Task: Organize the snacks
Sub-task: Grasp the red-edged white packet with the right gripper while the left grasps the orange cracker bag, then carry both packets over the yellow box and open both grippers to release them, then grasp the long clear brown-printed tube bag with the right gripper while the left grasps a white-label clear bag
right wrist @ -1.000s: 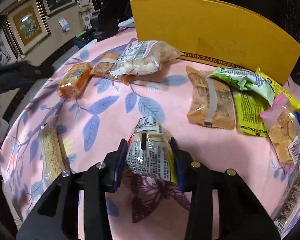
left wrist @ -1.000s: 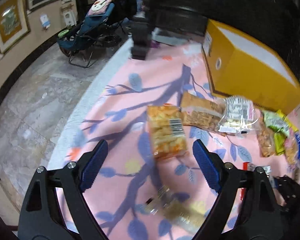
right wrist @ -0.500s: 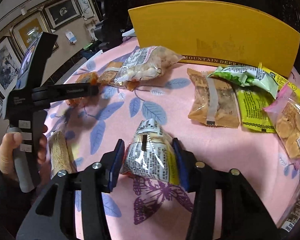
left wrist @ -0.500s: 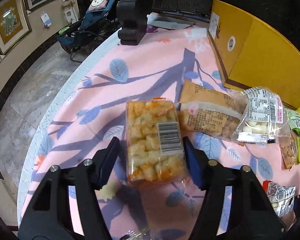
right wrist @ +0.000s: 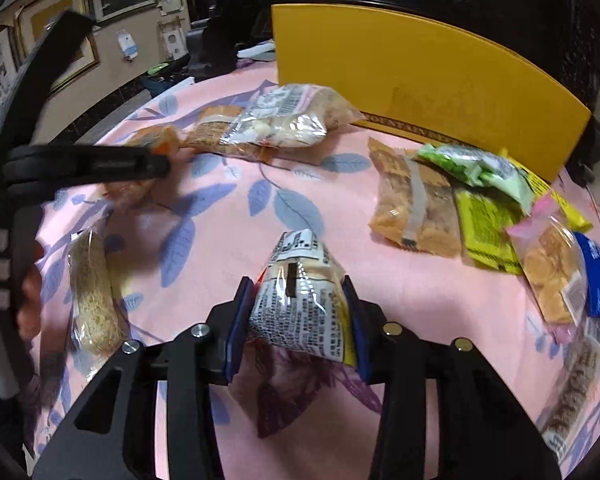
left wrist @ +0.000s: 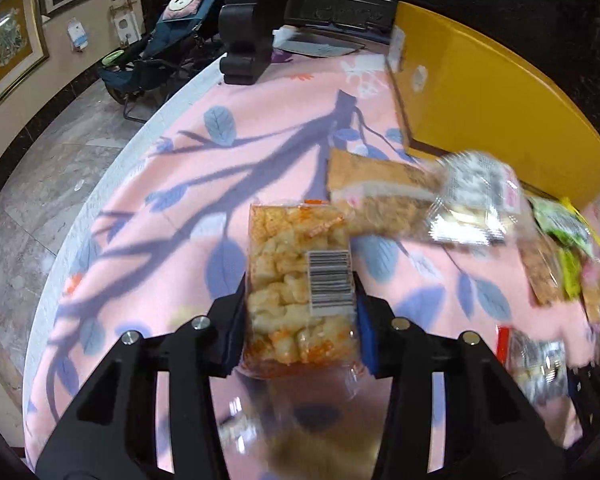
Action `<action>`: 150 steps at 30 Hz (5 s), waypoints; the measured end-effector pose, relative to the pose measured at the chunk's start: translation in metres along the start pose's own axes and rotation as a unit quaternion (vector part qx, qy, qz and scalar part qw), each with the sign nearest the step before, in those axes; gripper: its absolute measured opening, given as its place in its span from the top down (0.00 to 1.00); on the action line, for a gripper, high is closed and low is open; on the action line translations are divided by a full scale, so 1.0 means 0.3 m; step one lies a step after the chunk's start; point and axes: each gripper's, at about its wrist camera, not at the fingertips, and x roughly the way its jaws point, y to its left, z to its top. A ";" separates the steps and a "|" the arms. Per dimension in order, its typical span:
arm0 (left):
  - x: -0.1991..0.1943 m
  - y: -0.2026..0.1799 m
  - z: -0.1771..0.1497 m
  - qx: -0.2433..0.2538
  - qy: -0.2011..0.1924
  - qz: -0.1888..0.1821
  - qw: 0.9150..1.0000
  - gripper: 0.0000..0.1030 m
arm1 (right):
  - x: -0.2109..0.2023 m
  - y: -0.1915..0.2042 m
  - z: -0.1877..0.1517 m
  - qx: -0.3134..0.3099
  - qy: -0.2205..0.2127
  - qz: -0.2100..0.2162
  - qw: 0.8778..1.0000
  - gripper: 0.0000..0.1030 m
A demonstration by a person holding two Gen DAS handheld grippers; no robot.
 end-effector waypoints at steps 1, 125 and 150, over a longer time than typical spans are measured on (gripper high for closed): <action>-0.013 -0.006 -0.015 0.003 0.001 -0.006 1.000 0.56 | -0.013 -0.009 -0.012 0.006 0.003 -0.004 1.000 0.59; -0.211 -0.399 0.456 0.105 -0.093 -0.077 0.987 0.02 | -0.263 -0.765 0.385 0.159 -0.040 -0.038 0.986 0.03; -0.249 -0.143 -0.014 0.060 -0.050 -0.061 0.995 0.02 | -0.125 -0.359 -0.158 0.090 0.031 -0.074 0.993 0.50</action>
